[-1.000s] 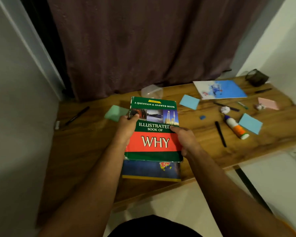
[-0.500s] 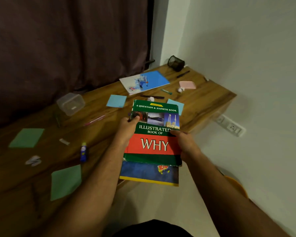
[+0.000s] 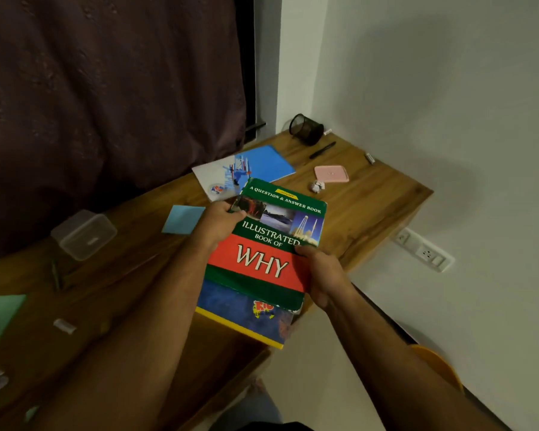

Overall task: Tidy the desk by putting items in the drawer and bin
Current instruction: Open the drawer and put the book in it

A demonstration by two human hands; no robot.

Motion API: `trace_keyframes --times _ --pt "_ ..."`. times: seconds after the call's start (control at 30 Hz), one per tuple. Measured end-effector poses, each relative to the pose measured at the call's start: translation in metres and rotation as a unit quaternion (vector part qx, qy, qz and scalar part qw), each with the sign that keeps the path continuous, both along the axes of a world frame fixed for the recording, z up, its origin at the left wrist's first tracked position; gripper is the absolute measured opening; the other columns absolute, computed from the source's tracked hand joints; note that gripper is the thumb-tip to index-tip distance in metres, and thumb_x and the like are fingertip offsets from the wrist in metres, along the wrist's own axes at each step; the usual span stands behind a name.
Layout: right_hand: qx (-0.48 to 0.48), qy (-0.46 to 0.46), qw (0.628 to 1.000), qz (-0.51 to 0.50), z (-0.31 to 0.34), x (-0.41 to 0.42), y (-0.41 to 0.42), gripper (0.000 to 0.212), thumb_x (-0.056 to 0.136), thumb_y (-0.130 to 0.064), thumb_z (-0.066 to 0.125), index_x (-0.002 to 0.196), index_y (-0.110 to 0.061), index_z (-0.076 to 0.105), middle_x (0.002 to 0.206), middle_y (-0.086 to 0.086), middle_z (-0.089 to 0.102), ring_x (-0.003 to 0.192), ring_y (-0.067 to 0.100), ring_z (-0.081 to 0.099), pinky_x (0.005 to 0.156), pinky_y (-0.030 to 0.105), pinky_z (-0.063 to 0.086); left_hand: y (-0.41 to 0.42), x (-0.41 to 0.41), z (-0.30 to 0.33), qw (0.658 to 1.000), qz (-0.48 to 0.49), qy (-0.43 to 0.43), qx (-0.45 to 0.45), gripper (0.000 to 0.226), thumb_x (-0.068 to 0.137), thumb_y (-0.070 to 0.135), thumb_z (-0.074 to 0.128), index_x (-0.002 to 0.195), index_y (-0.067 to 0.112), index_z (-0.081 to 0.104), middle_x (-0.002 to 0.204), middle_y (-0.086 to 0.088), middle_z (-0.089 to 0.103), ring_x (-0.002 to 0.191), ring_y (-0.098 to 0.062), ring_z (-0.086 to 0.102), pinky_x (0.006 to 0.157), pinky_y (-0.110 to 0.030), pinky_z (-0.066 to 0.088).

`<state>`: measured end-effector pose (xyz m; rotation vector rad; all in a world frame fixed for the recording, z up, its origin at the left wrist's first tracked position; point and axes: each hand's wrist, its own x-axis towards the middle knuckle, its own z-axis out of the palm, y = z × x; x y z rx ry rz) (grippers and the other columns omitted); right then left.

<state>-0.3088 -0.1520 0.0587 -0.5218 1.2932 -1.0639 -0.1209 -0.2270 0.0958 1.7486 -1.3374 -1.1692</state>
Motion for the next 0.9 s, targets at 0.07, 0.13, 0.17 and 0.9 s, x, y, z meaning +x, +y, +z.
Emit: trace_keyframes --times 0.07,0.13,0.17,0.9 --pt "0.005 -0.006 1.000 0.015 0.005 0.005 -0.025 0.022 0.093 -0.013 0.056 0.113 -0.004 0.057 0.102 0.023 0.071 0.083 0.034 0.070 0.072 0.040 0.057 -0.034 0.005 0.006 1.000 -0.015 -0.014 -0.002 0.010 0.093 0.013 0.059 0.088 0.006 0.064 0.087 -0.014 0.067 0.079 -0.024 0.062 0.072 -0.031 0.050" --pt "0.010 -0.004 0.999 0.033 0.008 0.008 -0.044 0.022 0.093 -0.015 0.057 0.112 -0.005 0.058 0.097 0.020 0.073 0.081 0.032 0.070 0.071 0.039 0.056 -0.064 0.011 0.009 0.999 -0.017 -0.030 0.004 0.021 0.091 0.017 0.063 0.095 -0.004 0.065 0.091 -0.021 0.068 0.082 -0.028 0.064 0.079 -0.040 0.053" --pt "0.010 -0.004 0.999 0.042 0.009 0.009 -0.054 0.022 0.093 -0.017 0.057 0.112 -0.005 0.058 0.093 0.017 0.073 0.079 0.030 0.071 0.068 0.037 0.055 -0.079 0.013 0.011 0.999 -0.019 -0.036 0.007 0.025 0.089 0.018 0.064 0.096 -0.006 0.065 0.091 -0.022 0.069 0.081 -0.030 0.066 0.081 -0.042 0.054" --pt "0.123 -0.062 0.975 0.175 0.021 0.032 -0.208 0.010 0.097 -0.024 0.052 0.101 -0.016 0.056 0.113 0.015 0.067 0.104 0.029 0.063 0.088 0.040 0.053 -0.283 0.000 0.011 0.965 -0.092 -0.246 0.016 0.019 0.088 0.025 0.057 0.089 0.007 0.064 0.084 -0.012 0.063 0.076 -0.026 0.061 0.071 -0.034 0.049"
